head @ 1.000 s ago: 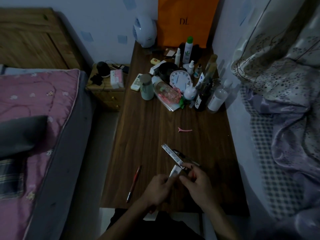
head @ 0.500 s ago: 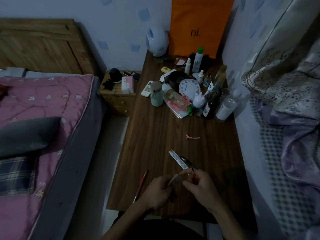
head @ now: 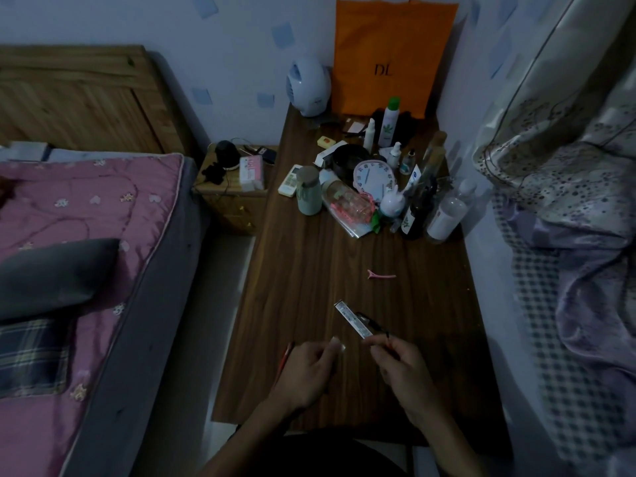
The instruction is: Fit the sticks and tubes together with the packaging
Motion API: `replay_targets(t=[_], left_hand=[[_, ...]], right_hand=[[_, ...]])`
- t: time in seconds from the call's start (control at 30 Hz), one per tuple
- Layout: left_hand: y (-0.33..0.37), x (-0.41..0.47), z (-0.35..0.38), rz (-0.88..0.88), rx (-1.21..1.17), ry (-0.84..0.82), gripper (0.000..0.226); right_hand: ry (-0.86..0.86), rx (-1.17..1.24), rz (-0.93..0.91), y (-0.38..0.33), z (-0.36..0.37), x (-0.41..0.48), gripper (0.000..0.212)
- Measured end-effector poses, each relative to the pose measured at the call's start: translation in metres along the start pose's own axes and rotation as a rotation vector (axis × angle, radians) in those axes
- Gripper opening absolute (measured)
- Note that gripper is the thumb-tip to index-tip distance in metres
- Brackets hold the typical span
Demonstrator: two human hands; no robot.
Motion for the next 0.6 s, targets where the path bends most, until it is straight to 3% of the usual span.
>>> replay_targets(t=[0.27,0.6], left_hand=[[0.008,-0.011,-0.006,-0.053,0.050,0.013,0.080],[0.017,-0.019,-0.004,-0.027,0.046,-0.039,0.054]], right_hand=[[0.170,-0.098,-0.205,-0.038,-0.004,-0.017,0.041],[0.283,0.047,-0.387,-0.062,0.005,-0.035,0.035]])
Point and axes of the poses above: each hand's wrist, its own x-axis towards the middle knuckle, its own z-axis out of the palm, y = z × x, the point moved 7 cm from there along x, towards the middle knuckle, and after that the axes turned 11 degrees about -y, right-handed, at the moved point
